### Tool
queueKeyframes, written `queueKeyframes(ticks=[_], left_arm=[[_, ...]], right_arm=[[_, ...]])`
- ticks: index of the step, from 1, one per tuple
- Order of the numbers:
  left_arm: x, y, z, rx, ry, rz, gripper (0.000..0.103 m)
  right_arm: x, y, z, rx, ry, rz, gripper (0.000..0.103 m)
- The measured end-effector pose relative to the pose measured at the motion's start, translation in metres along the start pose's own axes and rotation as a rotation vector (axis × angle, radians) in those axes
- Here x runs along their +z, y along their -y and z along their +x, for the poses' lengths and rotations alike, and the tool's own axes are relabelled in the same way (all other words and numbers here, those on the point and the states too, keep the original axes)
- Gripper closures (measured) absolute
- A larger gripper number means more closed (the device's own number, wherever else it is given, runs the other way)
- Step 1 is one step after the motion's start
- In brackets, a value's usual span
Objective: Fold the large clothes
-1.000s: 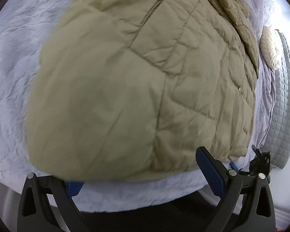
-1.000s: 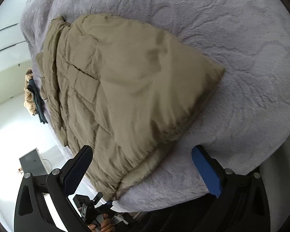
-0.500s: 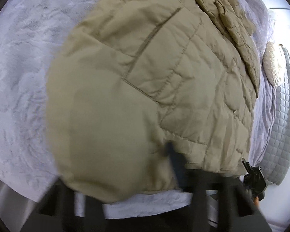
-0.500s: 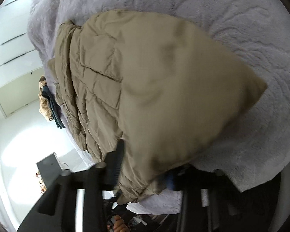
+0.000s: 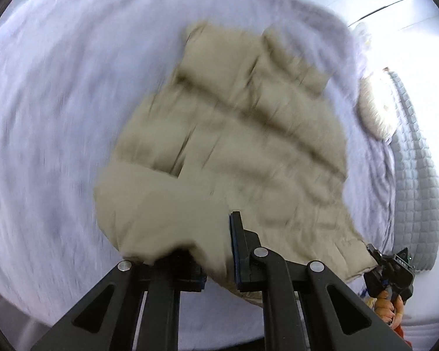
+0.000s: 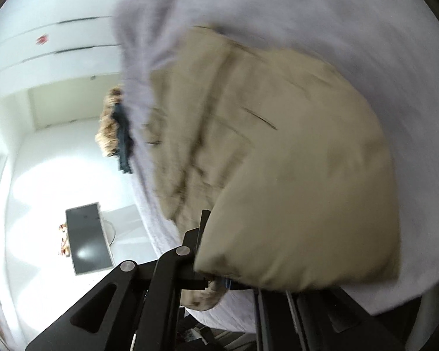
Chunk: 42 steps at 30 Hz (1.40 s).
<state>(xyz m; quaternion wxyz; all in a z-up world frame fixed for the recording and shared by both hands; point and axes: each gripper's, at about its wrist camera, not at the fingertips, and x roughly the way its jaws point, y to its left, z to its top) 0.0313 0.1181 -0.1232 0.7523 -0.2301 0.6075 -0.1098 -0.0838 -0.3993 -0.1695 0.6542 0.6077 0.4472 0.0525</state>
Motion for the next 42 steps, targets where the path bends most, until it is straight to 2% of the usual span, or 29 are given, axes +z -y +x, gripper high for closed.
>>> queueKeyframes(ticks=[3, 7, 11, 16, 21, 25, 29, 33, 38, 39, 40, 41, 42], left_arm=[[0.037, 0.016, -0.018, -0.020, 0.097, 0.030, 0.089], [0.087, 0.036, -0.024, -0.029, 0.175, 0.072, 0.089], [0.139, 0.060, -0.013, -0.001, 0.231, 0.136, 0.089], [0.193, 0.066, 0.021, 0.050, 0.253, 0.137, 0.089], [0.234, 0.052, 0.077, 0.131, 0.234, 0.106, 0.089], [0.249, 0.044, 0.117, 0.190, 0.211, 0.121, 0.089], [0.254, 0.047, 0.148, 0.260, 0.207, 0.181, 0.089], [0.261, 0.047, 0.167, 0.292, 0.198, 0.201, 0.089], [0.267, 0.046, 0.158, 0.270, 0.197, 0.156, 0.087], [0.265, 0.047, 0.152, 0.268, 0.205, 0.165, 0.083], [0.263, 0.050, 0.146, 0.267, 0.216, 0.181, 0.069], [0.259, 0.052, 0.138, 0.261, 0.230, 0.199, 0.047], [0.257, 0.055, 0.130, 0.261, 0.247, 0.213, 0.036]], right_arm=[[0.021, -0.042, 0.001, 0.028, 0.021, -0.097, 0.096], [0.054, -0.093, 0.011, 0.046, 0.029, -0.216, 0.096], [0.096, -0.137, 0.036, 0.029, 0.030, -0.315, 0.096], [0.142, -0.165, 0.081, -0.007, 0.033, -0.346, 0.096], [0.182, -0.162, 0.135, -0.087, 0.021, -0.346, 0.096], [0.209, -0.145, 0.176, -0.127, 0.020, -0.315, 0.096], [0.228, -0.119, 0.210, -0.156, 0.012, -0.273, 0.095], [0.237, -0.106, 0.226, -0.162, 0.002, -0.253, 0.095], [0.242, -0.108, 0.229, -0.176, -0.009, -0.246, 0.095], [0.241, -0.111, 0.227, -0.179, -0.009, -0.255, 0.094], [0.239, -0.116, 0.222, -0.180, -0.007, -0.271, 0.091], [0.238, -0.119, 0.219, -0.180, -0.007, -0.285, 0.087], [0.236, -0.123, 0.214, -0.182, -0.006, -0.303, 0.079]])
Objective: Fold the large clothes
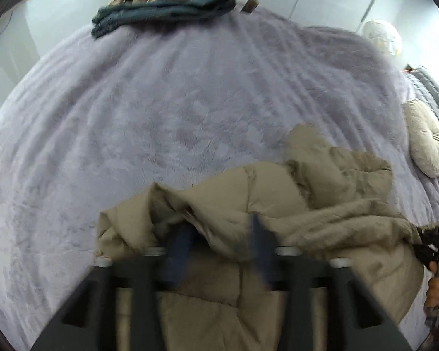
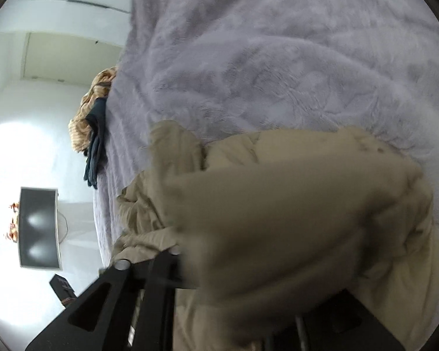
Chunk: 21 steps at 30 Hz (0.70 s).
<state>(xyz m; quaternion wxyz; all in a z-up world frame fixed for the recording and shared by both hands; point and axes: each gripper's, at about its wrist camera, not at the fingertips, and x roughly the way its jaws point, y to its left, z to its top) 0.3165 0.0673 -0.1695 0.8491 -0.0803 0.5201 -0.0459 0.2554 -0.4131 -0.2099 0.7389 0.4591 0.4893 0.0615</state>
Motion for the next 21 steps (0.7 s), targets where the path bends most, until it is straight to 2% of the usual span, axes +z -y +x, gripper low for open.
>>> queueKeyframes(ticks=[1, 2, 3, 5, 6, 7, 8, 9, 10, 13, 17, 20, 21], left_arm=[[0.000, 0.001, -0.010, 0.010, 0.030, 0.016, 0.027], [0.000, 0.003, -0.019, 0.020, 0.055, 0.038, 0.027], [0.000, 0.006, -0.026, 0.030, 0.063, 0.058, 0.027], [0.001, 0.009, -0.035, 0.033, 0.067, 0.076, 0.027], [0.000, 0.010, -0.037, 0.024, 0.065, 0.081, 0.027], [0.000, 0.014, -0.038, 0.011, 0.060, 0.091, 0.029], [-0.002, 0.019, -0.037, -0.010, 0.056, 0.105, 0.042], [-0.005, 0.025, -0.035, -0.026, 0.048, 0.125, 0.048], [-0.008, 0.035, -0.030, -0.038, 0.032, 0.158, 0.051], [-0.015, 0.059, -0.015, -0.039, 0.030, 0.226, 0.051], [-0.021, 0.075, 0.022, 0.030, 0.044, 0.271, 0.050], [-0.018, 0.067, 0.053, 0.064, 0.028, 0.231, 0.050], [-0.017, 0.064, 0.060, 0.066, 0.029, 0.221, 0.050]], right_arm=[[-0.001, -0.007, -0.007, -0.010, 0.012, -0.031, 0.058], [-0.002, -0.012, -0.013, -0.011, 0.026, -0.056, 0.045], [-0.004, -0.018, -0.021, -0.011, 0.053, -0.085, 0.036], [-0.009, -0.028, -0.034, -0.005, 0.082, -0.122, 0.036], [-0.013, -0.033, -0.038, 0.008, 0.086, -0.136, 0.038], [-0.017, -0.038, -0.039, 0.026, 0.078, -0.153, 0.048], [-0.022, -0.044, -0.035, 0.031, 0.054, -0.180, 0.059], [-0.027, -0.050, -0.030, 0.026, 0.029, -0.206, 0.075], [-0.033, -0.056, -0.021, 0.029, -0.006, -0.242, 0.077], [-0.050, -0.072, 0.011, 0.001, -0.075, -0.356, 0.080], [-0.057, -0.068, 0.054, -0.065, -0.104, -0.410, 0.082], [-0.044, -0.053, 0.072, -0.079, -0.084, -0.376, 0.094], [-0.038, -0.048, 0.076, -0.075, -0.075, -0.361, 0.100]])
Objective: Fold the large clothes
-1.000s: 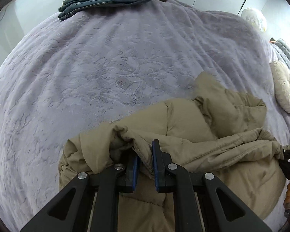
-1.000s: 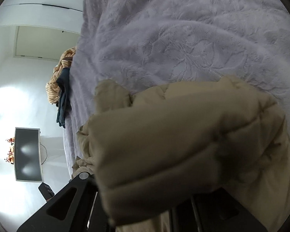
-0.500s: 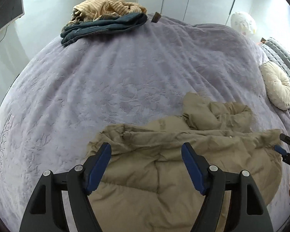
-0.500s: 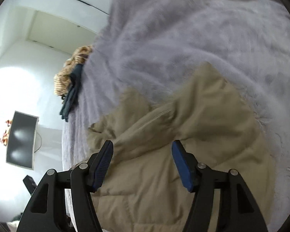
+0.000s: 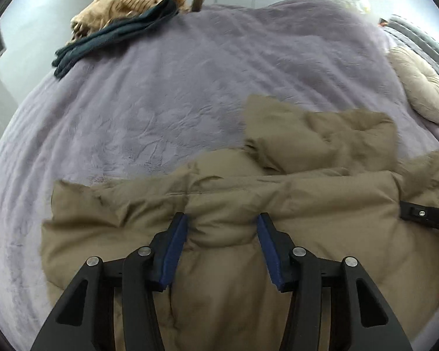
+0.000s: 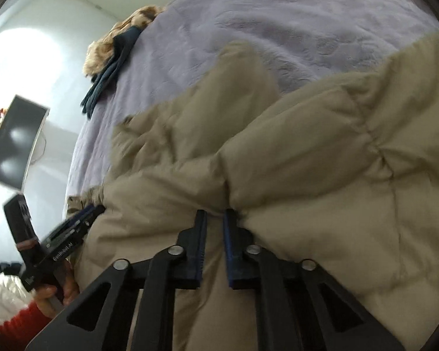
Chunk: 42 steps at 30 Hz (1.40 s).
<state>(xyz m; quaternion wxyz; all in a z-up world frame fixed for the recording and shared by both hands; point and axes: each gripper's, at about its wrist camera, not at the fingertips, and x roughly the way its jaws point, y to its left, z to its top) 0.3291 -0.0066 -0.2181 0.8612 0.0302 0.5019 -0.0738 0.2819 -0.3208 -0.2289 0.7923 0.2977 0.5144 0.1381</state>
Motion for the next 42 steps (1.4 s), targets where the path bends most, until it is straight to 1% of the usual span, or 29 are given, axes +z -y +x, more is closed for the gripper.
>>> queueKeyframes(ticks=[1, 3, 5, 7, 9, 12, 13, 15, 17, 19, 21, 24, 26, 30, 33, 34, 37, 39, 42], left_arm=[[0.002, -0.002, 0.007, 0.000, 0.002, -0.006, 0.050], [0.008, -0.004, 0.015, 0.002, 0.007, -0.003, 0.050], [0.014, -0.007, 0.016, -0.002, 0.011, 0.000, 0.050], [0.017, -0.015, 0.013, 0.025, 0.022, 0.005, 0.050], [0.018, -0.032, 0.009, 0.049, 0.020, -0.012, 0.050], [0.008, -0.062, 0.004, 0.085, 0.012, -0.057, 0.050], [0.003, -0.071, 0.006, 0.102, 0.011, -0.057, 0.050], [-0.001, -0.080, 0.014, 0.118, -0.005, -0.056, 0.050], [0.002, -0.089, 0.024, 0.116, -0.017, -0.094, 0.050], [0.006, -0.096, 0.037, 0.123, -0.027, -0.141, 0.050], [0.010, -0.099, 0.052, 0.139, -0.035, -0.167, 0.050], [0.014, -0.095, 0.064, 0.154, -0.035, -0.171, 0.050], [0.014, -0.095, 0.069, 0.159, -0.030, -0.174, 0.050], [0.020, -0.096, 0.075, 0.173, -0.042, -0.187, 0.050], [0.024, -0.101, 0.066, 0.179, -0.055, -0.202, 0.050], [0.023, -0.103, 0.060, 0.184, -0.057, -0.210, 0.050], [0.021, -0.110, 0.035, 0.196, -0.048, -0.215, 0.050], [0.017, -0.114, 0.014, 0.199, -0.031, -0.205, 0.050], [0.006, -0.116, -0.015, 0.191, -0.021, -0.183, 0.050]], right_arm=[[0.004, 0.004, 0.002, -0.001, 0.004, 0.010, 0.103], [0.009, 0.010, 0.005, 0.012, 0.001, 0.023, 0.103], [0.014, 0.012, -0.002, 0.004, 0.004, 0.005, 0.103], [0.017, 0.015, -0.014, -0.029, 0.014, -0.024, 0.103], [0.021, 0.025, -0.029, -0.073, 0.029, -0.037, 0.103], [0.022, 0.055, -0.059, -0.172, 0.074, -0.005, 0.103], [0.023, 0.066, -0.065, -0.189, 0.082, 0.013, 0.103], [0.024, 0.083, -0.070, -0.189, 0.091, 0.055, 0.103], [0.027, 0.094, -0.066, -0.198, 0.110, 0.088, 0.103], [0.031, 0.098, -0.055, -0.222, 0.121, 0.089, 0.103], [0.034, 0.098, -0.043, -0.236, 0.123, 0.084, 0.103], [0.038, 0.107, -0.032, -0.232, 0.128, 0.098, 0.103], [0.040, 0.115, -0.026, -0.210, 0.138, 0.131, 0.103], [0.044, 0.121, -0.026, -0.202, 0.151, 0.195, 0.103], [0.045, 0.114, -0.035, -0.238, 0.156, 0.230, 0.103], [0.044, 0.111, -0.042, -0.257, 0.164, 0.243, 0.099], [0.043, 0.100, -0.061, -0.309, 0.183, 0.239, 0.098], [0.038, 0.093, -0.076, -0.323, 0.194, 0.225, 0.098], [0.024, 0.082, -0.097, -0.313, 0.214, 0.229, 0.098]])
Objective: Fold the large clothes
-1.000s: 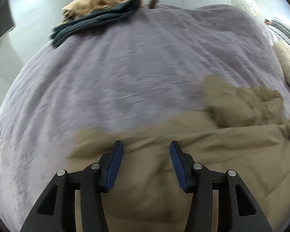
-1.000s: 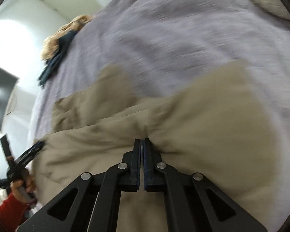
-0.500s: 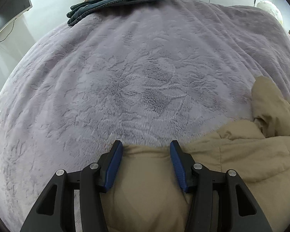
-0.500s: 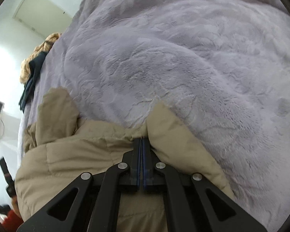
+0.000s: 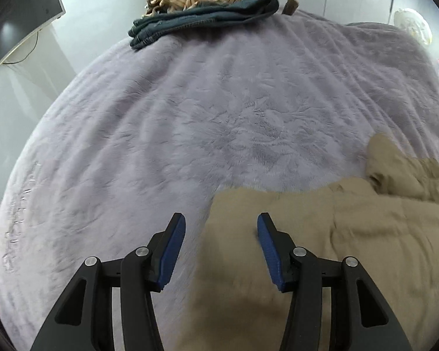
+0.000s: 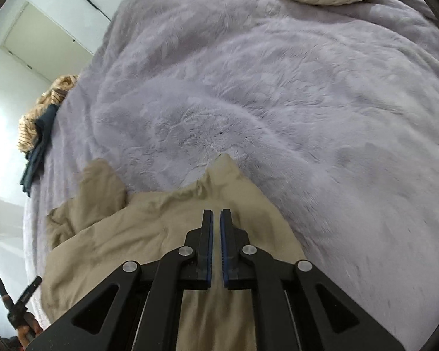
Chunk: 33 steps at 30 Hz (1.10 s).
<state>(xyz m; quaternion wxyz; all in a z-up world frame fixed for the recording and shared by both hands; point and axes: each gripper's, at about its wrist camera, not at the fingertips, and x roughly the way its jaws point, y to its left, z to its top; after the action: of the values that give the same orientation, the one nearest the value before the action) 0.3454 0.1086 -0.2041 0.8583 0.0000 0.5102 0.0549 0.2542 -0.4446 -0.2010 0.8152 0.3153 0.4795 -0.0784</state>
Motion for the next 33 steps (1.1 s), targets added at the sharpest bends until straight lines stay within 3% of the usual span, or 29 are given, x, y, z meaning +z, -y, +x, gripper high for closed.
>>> queueKeyframes(ticks=[7, 18, 20, 23, 26, 28, 30, 33], left_arm=[[-0.048, -0.009, -0.044, -0.064, -0.060, 0.004, 0.050], [-0.135, 0.008, -0.062, -0.127, -0.202, 0.013, 0.049], [-0.145, 0.010, -0.066, -0.138, -0.211, 0.004, 0.026], [-0.158, 0.014, -0.077, -0.146, -0.208, 0.016, 0.024], [-0.170, 0.015, -0.083, -0.149, -0.221, 0.020, 0.024], [-0.179, 0.015, -0.086, -0.161, -0.229, 0.019, 0.023], [-0.186, 0.016, -0.087, -0.161, -0.238, 0.021, 0.001], [-0.194, 0.018, -0.091, -0.167, -0.237, 0.018, 0.000]], right_arm=[[-0.052, 0.007, -0.043, 0.057, -0.033, 0.005, 0.097], [-0.139, 0.018, -0.080, 0.084, -0.126, 0.034, 0.096], [-0.154, 0.024, -0.084, 0.090, -0.144, 0.061, 0.096], [-0.168, 0.031, -0.087, 0.083, -0.161, 0.080, 0.095], [-0.183, 0.036, -0.090, 0.076, -0.181, 0.095, 0.080], [-0.194, 0.039, -0.095, 0.076, -0.181, 0.107, 0.039], [-0.201, 0.041, -0.098, 0.080, -0.176, 0.115, 0.036], [-0.210, 0.045, -0.099, 0.090, -0.196, 0.131, 0.036]])
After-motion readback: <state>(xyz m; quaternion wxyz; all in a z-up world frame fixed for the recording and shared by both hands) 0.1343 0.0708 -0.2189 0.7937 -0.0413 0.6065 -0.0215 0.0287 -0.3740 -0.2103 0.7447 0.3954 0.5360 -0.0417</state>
